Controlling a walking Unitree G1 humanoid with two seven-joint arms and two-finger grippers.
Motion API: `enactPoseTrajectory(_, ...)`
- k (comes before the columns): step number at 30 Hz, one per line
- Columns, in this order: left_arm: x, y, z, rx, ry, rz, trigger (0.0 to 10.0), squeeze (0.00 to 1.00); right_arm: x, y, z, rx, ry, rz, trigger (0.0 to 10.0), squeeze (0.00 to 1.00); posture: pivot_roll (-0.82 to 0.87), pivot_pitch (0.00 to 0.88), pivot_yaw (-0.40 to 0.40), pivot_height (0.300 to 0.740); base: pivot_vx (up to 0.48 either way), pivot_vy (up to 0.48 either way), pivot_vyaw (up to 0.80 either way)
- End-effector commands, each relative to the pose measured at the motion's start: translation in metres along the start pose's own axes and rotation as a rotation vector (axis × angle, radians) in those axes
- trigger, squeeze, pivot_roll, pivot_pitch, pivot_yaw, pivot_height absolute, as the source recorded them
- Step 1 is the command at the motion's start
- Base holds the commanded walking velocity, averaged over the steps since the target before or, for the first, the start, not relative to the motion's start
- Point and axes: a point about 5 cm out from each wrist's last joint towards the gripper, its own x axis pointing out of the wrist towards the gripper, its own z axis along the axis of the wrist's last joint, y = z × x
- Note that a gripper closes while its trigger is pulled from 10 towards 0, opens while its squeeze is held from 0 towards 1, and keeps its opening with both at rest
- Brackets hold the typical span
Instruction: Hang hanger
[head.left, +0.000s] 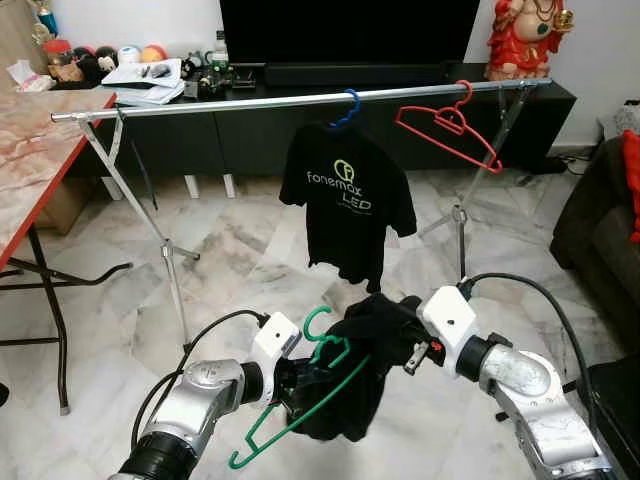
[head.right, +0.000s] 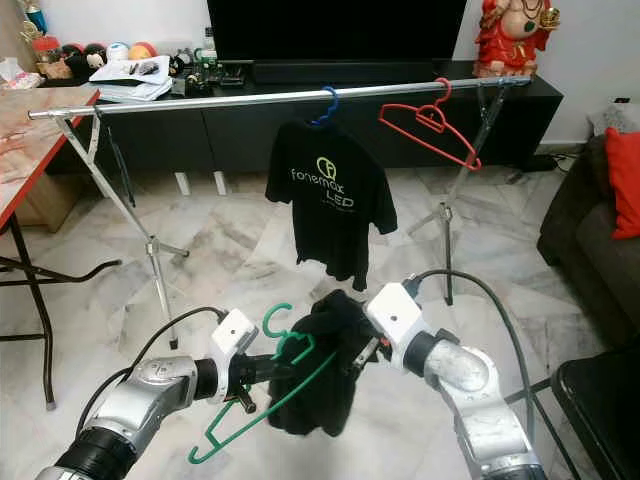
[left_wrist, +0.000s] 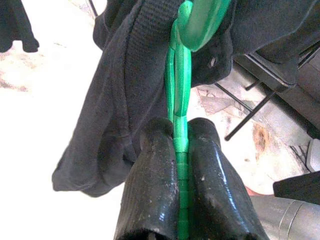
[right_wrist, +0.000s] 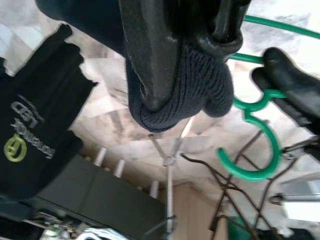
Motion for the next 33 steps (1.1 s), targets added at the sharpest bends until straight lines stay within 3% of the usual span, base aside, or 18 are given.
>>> enactPoseTrajectory(1, -0.001, -0.001, 0.007, -0.003, -0.039, -0.008, 10.0, 0.0, 0.0, 0.005, 0.006, -0.01, -0.034, 0.038, 10.0, 0.0, -0.04, 0.077, 0.003, 0.74, 0.0, 0.0, 0.0)
enactPoseTrajectory(10, 0.0, -0.003, 0.008, -0.018, -0.058, -0.027, 10.0, 0.0, -0.002, 0.012, 0.005, 0.0, -0.026, 0.103, 10.0, 0.04, -0.04, 0.074, 0.0, 0.74, 0.0, 0.0, 0.0)
enactPoseTrajectory(11, 0.0, -0.004, 0.009, -0.018, -0.061, -0.034, 10.0, 0.0, -0.002, 0.014, 0.007, 0.003, -0.034, 0.128, 10.0, 0.25, -0.04, 0.074, 0.0, 0.74, 0.0, 0.0, 0.0)
enactPoseTrajectory(12, 0.0, -0.004, 0.009, -0.018, -0.062, -0.035, 10.0, 0.0, -0.003, 0.015, 0.007, 0.004, -0.036, 0.134, 10.0, 0.25, -0.04, 0.074, 0.0, 0.74, 0.0, 0.0, 0.0)
enactPoseTrajectory(13, 0.001, -0.004, 0.009, -0.018, -0.064, -0.038, 10.0, 0.0, -0.003, 0.016, 0.007, 0.002, -0.034, 0.144, 10.0, 0.68, -0.04, 0.077, -0.003, 0.74, 0.0, 0.0, 0.0)
enactPoseTrajectory(14, 0.001, -0.005, 0.01, -0.018, -0.067, -0.044, 10.0, 0.0, -0.003, 0.017, 0.007, 0.0, -0.031, 0.156, 10.0, 1.0, -0.04, 0.079, -0.004, 0.74, 0.0, 0.0, 0.0)
enactPoseTrajectory(33, 0.001, -0.007, 0.01, -0.036, -0.078, -0.057, 10.0, 0.0, -0.011, 0.019, 0.007, -0.015, -0.002, 0.196, 10.0, 1.0, -0.05, 0.09, -0.014, 0.74, 0.0, 0.0, 0.0)
